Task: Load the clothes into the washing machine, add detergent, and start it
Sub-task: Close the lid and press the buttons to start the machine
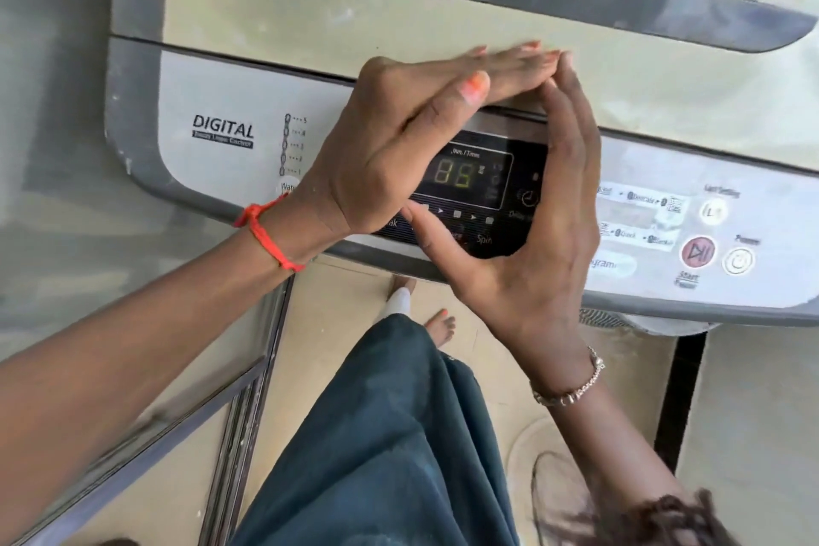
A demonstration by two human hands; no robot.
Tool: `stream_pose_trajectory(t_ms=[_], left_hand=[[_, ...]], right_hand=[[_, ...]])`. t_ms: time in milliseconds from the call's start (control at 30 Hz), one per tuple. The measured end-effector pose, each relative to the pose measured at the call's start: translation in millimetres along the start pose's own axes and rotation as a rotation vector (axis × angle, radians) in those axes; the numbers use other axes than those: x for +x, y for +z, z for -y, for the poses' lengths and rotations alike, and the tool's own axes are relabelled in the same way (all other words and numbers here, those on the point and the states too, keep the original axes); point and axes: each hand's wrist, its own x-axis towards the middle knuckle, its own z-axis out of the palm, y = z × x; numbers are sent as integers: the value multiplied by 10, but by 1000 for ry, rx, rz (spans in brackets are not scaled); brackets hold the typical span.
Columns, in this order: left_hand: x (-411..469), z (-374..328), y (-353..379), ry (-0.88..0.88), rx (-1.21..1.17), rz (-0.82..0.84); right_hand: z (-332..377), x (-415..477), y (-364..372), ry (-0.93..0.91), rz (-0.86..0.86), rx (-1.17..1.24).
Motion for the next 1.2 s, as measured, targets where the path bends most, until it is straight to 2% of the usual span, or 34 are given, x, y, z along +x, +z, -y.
stream_pose_trajectory(t_ms=[733, 933, 1067, 1200], left_hand=[[-23, -43, -8, -8, 39, 5], [-43, -60, -4, -5, 30, -7], [-55, -65, 8, 5, 38, -2], [-65, -43, 22, -7, 74, 21]], right_hand=[[34, -11, -6, 34, 35, 36], [36, -14, -92, 47, 87, 118], [25, -2, -295, 28, 198, 173], [-103, -76, -757, 105, 84, 176]])
